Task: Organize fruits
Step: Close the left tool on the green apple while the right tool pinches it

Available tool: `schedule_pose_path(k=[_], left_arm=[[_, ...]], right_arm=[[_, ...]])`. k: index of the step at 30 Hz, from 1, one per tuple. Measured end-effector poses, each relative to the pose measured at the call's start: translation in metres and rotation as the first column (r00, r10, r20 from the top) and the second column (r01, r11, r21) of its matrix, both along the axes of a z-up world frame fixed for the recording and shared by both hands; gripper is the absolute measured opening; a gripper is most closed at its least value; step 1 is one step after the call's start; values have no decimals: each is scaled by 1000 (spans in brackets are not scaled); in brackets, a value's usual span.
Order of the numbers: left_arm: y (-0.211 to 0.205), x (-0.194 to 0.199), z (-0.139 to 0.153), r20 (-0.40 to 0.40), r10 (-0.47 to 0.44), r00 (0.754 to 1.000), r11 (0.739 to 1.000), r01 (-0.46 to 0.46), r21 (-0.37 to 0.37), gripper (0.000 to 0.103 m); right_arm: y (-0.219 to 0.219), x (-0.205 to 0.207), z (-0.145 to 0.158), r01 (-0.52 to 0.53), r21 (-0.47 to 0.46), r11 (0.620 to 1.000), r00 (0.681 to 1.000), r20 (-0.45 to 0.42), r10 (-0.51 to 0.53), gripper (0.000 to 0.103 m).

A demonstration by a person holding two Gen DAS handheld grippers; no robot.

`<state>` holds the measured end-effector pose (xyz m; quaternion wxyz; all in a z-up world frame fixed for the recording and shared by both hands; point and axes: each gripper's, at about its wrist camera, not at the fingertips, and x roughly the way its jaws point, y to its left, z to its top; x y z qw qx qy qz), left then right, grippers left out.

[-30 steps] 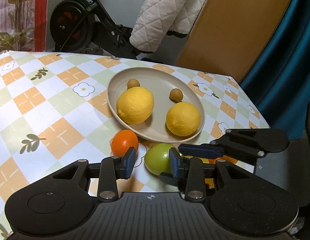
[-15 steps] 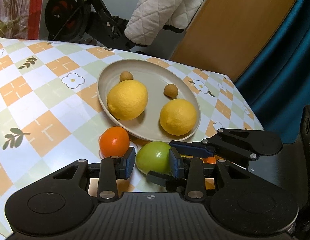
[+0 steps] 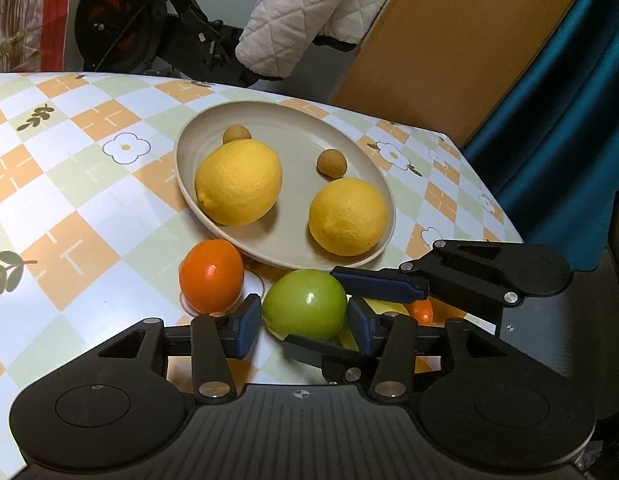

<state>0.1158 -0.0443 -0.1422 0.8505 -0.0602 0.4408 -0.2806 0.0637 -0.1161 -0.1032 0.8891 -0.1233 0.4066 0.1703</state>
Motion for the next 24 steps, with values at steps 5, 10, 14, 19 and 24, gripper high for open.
schedule_pose_path(k=[5, 10, 14, 19, 24], left_arm=[[0, 0, -1, -3, -3, 1000, 1000, 3, -4, 51], [3, -2, 5, 3, -3, 1000, 1000, 3, -18, 51], [3, -4, 14, 29, 5, 1000, 1000, -4, -26, 51], [1, -3, 22, 55, 12, 998, 999, -10, -30, 51], [-1, 1, 28, 78, 20, 997, 1000, -19, -20, 51]], right_arm=[[1, -1, 0, 3, 2, 1000, 1000, 5, -3, 41], [-1, -5, 5, 6, 26, 1000, 1000, 25, -7, 41], [0, -8, 13, 2, 16, 1000, 998, 64, -3, 41], [-1, -4, 22, -9, 6, 1000, 996, 91, 8, 41], [-1, 0, 26, -17, -5, 1000, 994, 110, 17, 41]])
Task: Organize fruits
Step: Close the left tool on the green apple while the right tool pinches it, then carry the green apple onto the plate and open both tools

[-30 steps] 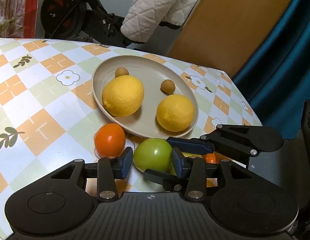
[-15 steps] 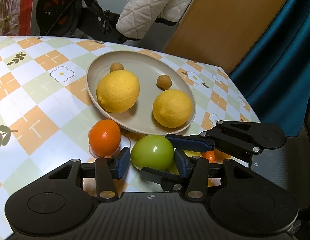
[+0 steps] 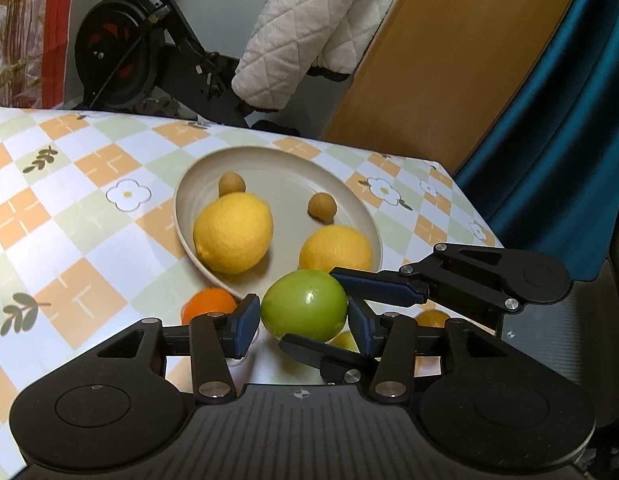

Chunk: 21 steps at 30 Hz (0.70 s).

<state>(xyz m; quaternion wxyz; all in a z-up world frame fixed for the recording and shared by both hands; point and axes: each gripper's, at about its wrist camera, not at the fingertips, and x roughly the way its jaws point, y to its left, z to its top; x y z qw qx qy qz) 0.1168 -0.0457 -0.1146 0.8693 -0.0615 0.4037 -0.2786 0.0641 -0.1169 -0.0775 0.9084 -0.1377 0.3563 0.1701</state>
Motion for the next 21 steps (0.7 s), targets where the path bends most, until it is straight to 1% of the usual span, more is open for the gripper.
schedule_pose_path(k=[7, 12, 17, 19, 21], left_arm=[[-7, 15, 2, 23, 7, 1000, 1000, -7, 14, 51], [-11, 27, -7, 8, 5, 1000, 1000, -6, 21, 51], [-11, 34, -12, -2, 20, 1000, 1000, -20, 9, 51], [-12, 36, -14, -10, 26, 1000, 999, -26, 21, 51], [-12, 36, -13, 6, 50, 999, 998, -50, 39, 51]], right_arm=[[0, 14, 2, 5, -22, 1000, 1000, 18, -5, 41], [0, 25, -5, 8, -58, 998, 1000, 2, -8, 41], [3, 32, -12, 12, -81, 997, 1000, -3, -12, 41], [4, 34, -13, 14, -94, 995, 1000, -6, -15, 40], [5, 33, -14, 21, -107, 994, 1000, -3, -21, 41]])
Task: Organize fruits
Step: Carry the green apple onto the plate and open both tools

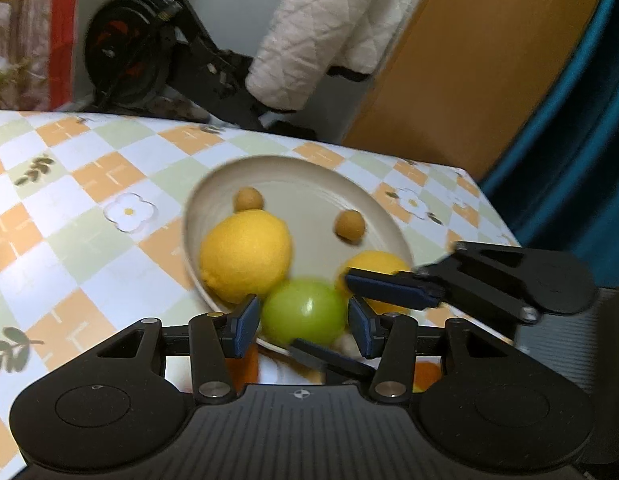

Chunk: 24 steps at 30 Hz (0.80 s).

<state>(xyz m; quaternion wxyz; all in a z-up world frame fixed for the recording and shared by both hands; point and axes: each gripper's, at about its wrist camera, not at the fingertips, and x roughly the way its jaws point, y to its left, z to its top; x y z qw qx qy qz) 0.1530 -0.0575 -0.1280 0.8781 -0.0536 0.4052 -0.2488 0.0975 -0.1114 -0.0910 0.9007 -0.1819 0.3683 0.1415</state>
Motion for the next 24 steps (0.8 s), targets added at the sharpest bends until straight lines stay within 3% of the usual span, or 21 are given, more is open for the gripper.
schedule_pose_path(k=[11, 19, 24], left_arm=[[21, -17, 27, 61, 26, 998, 1000, -26, 7, 51], [30, -40, 64, 153, 60, 986, 998, -63, 10, 51], [29, -49, 90, 236, 68, 969, 997, -76, 24, 51]], right_arm=[[-29, -26, 26, 54, 72, 996, 998, 22, -56, 42], [-70, -52, 51, 175, 208, 962, 976, 90, -197, 41], [-88, -60, 66, 215, 246, 945, 959, 130, -252, 42]])
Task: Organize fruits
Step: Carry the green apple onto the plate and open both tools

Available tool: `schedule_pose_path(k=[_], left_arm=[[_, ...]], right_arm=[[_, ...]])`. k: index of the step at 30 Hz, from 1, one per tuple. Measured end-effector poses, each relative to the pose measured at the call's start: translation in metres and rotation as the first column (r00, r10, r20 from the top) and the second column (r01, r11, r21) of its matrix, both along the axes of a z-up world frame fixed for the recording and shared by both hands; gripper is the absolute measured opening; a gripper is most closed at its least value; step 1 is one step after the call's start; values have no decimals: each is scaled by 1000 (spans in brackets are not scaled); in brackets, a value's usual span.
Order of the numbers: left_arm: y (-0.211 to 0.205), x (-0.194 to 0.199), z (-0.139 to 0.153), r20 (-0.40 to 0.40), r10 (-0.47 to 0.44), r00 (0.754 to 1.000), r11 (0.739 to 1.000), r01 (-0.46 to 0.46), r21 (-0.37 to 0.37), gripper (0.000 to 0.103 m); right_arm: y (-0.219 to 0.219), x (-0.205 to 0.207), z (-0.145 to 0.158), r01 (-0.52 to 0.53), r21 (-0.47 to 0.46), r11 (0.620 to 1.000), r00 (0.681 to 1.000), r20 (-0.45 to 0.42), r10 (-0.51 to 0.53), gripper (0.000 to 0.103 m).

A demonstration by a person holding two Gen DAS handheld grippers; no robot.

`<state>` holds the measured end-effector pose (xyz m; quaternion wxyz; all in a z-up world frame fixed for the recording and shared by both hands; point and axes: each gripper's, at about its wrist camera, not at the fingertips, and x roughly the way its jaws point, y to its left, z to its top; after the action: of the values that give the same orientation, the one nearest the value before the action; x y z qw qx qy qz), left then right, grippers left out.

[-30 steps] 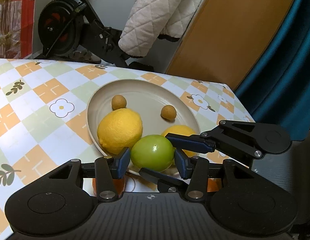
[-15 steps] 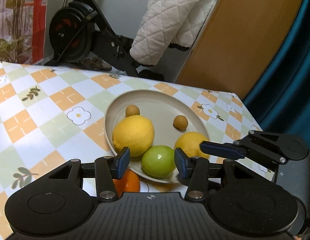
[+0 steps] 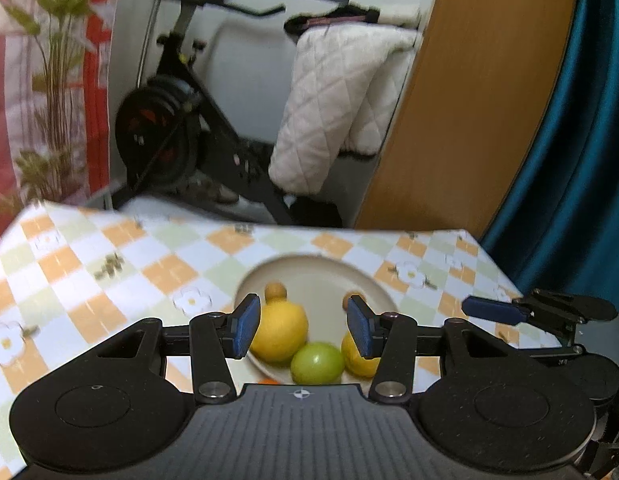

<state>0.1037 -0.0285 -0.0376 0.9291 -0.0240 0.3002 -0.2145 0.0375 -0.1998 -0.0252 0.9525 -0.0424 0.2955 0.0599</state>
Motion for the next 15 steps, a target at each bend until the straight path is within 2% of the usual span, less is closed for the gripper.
schedule_pose_path(k=[3, 7, 15], left_arm=[[0, -4, 16, 51, 12, 999, 1000, -12, 8, 50], [-4, -7, 19, 65, 0, 998, 1000, -2, 28, 50], [-2, -15, -18, -42, -21, 999, 998, 23, 60, 44]], right_arm=[[-5, -3, 10, 8, 8, 1000, 1000, 28, -8, 42], [-8, -5, 13, 2, 28, 1000, 999, 40, -3, 42], [6, -7, -17, -54, 26, 998, 996, -76, 56, 42]])
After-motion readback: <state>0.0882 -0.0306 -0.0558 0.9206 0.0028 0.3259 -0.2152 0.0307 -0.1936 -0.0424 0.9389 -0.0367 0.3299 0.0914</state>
